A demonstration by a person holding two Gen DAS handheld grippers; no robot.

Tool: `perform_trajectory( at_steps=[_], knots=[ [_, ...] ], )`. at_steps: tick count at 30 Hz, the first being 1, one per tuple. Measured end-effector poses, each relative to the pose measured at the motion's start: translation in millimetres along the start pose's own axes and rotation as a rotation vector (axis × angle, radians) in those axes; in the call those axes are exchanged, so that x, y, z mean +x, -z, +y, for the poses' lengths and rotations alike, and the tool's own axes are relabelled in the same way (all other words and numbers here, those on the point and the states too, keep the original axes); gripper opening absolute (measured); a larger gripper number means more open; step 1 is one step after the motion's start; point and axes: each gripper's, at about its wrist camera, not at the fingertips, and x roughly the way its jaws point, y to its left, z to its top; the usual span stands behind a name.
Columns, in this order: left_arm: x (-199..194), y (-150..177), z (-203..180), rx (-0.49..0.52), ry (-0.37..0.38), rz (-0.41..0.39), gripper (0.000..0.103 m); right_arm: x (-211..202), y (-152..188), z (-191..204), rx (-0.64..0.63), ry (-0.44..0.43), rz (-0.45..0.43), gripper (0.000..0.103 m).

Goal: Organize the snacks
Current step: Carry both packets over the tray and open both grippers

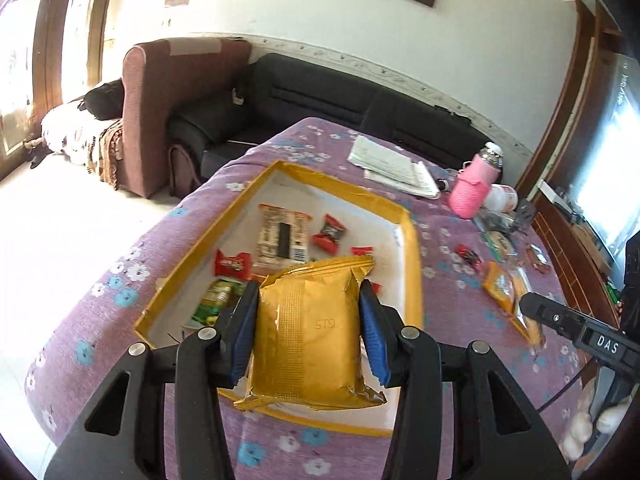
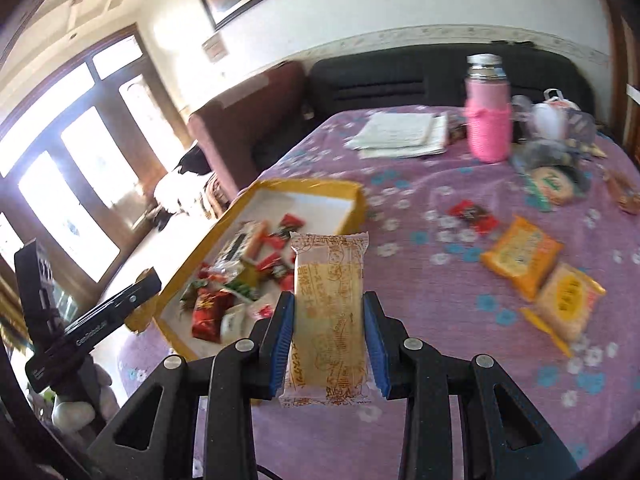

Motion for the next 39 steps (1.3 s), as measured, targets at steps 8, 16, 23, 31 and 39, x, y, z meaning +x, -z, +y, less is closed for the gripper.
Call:
perform_trajectory(
  at_steps=[8, 16, 23, 31, 39],
  knots=[
    [55.3, -13.2, 13.9, 0.033, -0.061, 0.069, 0.046, 107.6, -28.1, 47.3, -0.077, 0.028, 0.104, 0.034],
    [82.6, -25.0, 37.3, -0.032, -0.101, 0.104, 0.054, 170.2, -44.8, 44.0, -0.054, 0.051, 0.145, 0.037],
    [46.4, -15.6, 17.4, 0.045, -0.156, 0.025, 0.058, 134.5, -43.9, 44.1, -0.028, 0.019, 0.069, 0.044],
    [-8.8, 5.9, -27.5, 0.135, -0.191, -0.054, 0.077, 42.9, 5.5, 39.4, -0.098, 0.067, -0.076, 0.053],
    [-40.8, 22.9, -67.8, 0.197, -0.130, -0.064, 0.077, -26.3, 51.7, 17.1, -0.074, 0.095, -0.147, 0.059]
  ],
)
